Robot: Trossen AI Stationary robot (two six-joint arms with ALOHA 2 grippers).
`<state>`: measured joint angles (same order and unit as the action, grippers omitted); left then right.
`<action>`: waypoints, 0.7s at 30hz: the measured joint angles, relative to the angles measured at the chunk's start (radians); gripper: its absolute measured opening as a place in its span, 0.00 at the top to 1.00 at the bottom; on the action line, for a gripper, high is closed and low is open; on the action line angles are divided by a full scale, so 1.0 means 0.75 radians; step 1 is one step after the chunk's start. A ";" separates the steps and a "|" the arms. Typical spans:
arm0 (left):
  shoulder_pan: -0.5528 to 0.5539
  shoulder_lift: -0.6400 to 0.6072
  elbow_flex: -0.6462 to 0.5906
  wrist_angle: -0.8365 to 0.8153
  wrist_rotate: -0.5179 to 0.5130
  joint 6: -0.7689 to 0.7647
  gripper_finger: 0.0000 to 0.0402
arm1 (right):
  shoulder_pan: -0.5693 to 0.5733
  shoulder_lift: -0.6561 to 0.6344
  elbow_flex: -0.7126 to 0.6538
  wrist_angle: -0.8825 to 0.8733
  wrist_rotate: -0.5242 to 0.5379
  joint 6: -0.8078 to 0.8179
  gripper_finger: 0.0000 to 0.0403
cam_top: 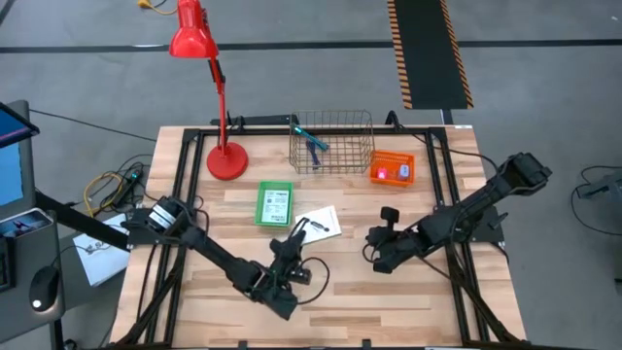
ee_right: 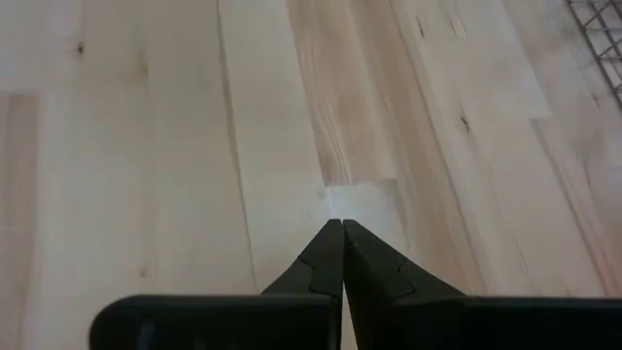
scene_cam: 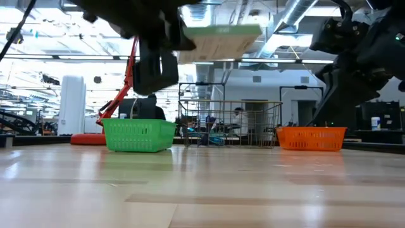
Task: Pick and place items into bin
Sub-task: Put the card reader box into the green basket
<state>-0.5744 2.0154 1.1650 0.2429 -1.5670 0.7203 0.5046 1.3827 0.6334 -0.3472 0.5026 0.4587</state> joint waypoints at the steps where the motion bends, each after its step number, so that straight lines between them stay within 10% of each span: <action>1: -0.012 -0.001 0.011 -0.002 -0.001 0.008 0.91 | 0.000 0.004 -0.001 -0.003 0.001 0.006 1.00; 21: 0.043 -0.011 0.137 -0.038 -0.004 0.202 0.92 | 0.008 0.201 -0.001 -0.020 -0.003 0.090 1.00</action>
<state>-0.5421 2.0071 1.2678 0.2147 -1.5701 0.8715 0.5110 1.5338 0.6327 -0.3621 0.5001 0.5262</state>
